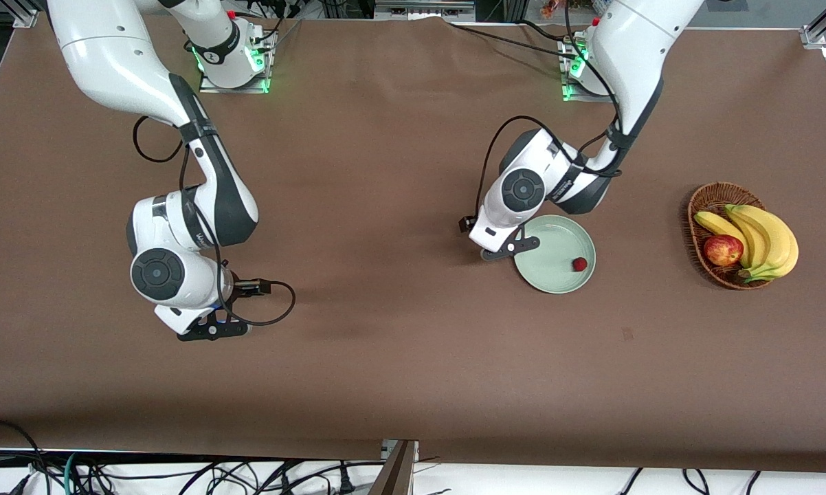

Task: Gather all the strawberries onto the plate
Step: 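Grasp the last strawberry with the right gripper while the left gripper grasps another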

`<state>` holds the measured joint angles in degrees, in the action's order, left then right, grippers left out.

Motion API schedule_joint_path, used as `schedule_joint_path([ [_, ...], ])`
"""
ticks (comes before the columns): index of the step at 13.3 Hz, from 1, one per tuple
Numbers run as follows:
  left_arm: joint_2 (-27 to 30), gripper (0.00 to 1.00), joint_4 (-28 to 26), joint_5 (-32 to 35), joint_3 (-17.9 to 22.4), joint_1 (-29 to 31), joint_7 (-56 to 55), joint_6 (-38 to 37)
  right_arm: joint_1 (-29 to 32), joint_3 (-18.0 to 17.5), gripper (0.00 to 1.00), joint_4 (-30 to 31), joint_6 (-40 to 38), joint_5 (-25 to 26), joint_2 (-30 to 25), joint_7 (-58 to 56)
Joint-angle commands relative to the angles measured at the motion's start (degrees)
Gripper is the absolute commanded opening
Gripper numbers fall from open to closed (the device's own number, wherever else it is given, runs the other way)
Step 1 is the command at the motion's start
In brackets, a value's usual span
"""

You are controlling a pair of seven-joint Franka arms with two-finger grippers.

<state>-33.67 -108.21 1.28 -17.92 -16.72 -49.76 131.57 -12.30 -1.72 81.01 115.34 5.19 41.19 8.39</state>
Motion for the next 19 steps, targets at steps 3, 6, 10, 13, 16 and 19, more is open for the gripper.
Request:
schedule_joint_path([
  [3, -1.39, 0.31, -0.77, 1.79, 0.35, -1.3, -2.18, 3.08, 2.88, 1.27, 1.0, 10.22, 10.07, -0.71, -3.32, -6.69],
  [6, -1.57, 0.02, -0.77, 1.8, 0.35, -1.39, -2.1, 2.82, 5.53, 1.28, 0.99, 10.22, 10.44, -0.62, -2.52, -10.32],
  [10, 0.88, 0.0, 1.33, 1.8, 0.35, -0.69, -1.04, -4.53, 7.2, 1.28, 0.97, 14.24, 14.98, -0.71, -1.73, -11.03],
  [13, 2.38, 0.0, 7.29, 1.8, 0.61, 2.2, 10.23, -15.52, 7.73, 1.28, 0.81, 18.13, 18.26, -0.88, -1.99, -11.11],
  [16, 2.38, 0.0, 12.67, 1.8, 0.52, 7.12, 28.96, -23.35, 8.17, 1.1, 0.48, 18.31, 17.82, -1.06, -2.26, -12.87],
  [19, 1.77, 0.0, 12.94, 1.71, 0.61, 13.71, 52.67, -23.81, 8.26, 1.1, 0.19, 18.31, 17.21, -1.06, -2.7, -12.96],
])
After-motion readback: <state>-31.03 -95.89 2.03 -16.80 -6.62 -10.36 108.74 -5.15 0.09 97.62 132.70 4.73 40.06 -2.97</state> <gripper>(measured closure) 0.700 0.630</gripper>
